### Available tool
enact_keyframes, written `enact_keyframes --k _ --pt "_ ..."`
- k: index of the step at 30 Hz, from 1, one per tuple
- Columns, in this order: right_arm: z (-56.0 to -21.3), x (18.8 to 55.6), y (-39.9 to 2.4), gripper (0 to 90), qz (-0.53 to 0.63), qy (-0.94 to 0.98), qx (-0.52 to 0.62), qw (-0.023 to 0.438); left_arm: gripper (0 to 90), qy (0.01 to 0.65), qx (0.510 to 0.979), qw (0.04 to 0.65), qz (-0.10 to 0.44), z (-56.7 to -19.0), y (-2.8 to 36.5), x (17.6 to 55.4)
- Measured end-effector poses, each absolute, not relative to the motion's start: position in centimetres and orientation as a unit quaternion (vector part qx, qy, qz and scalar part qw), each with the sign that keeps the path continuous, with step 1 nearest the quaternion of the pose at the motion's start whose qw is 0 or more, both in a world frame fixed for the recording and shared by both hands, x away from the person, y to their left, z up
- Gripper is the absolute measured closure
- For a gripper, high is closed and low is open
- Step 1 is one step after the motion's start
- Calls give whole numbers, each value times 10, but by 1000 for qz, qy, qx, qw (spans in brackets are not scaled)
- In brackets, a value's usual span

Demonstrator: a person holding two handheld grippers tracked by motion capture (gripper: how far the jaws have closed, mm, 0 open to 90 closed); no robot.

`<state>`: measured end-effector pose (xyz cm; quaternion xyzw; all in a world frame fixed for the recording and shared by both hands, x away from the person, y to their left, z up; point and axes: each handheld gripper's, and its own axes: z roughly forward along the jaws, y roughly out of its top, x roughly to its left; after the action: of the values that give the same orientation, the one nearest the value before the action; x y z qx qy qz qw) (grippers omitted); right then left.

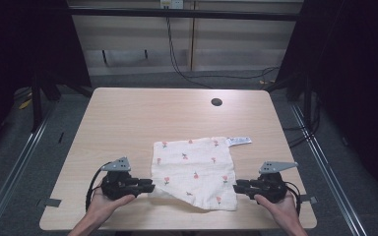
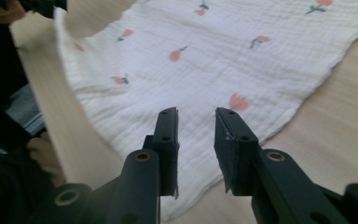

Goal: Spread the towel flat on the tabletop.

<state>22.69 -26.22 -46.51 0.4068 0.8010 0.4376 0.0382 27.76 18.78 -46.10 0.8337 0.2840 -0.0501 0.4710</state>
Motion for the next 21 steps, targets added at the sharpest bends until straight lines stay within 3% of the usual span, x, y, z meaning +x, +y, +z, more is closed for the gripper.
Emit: enact_keyframes --k 5,9,13,21 --pt "-475 244 -259 676 412 808 417 53 675 295 839 456 -37 -463 182 289" --pt "-484 261 -256 692 381 816 431 65 754 301 858 415 -33 -478 168 310" --pt "-492 270 -255 661 376 813 440 63 747 314 859 403 -19 -486 166 322" --pt "-496 273 -241 674 340 835 419 109 698 314 863 397 -10 -497 160 320"
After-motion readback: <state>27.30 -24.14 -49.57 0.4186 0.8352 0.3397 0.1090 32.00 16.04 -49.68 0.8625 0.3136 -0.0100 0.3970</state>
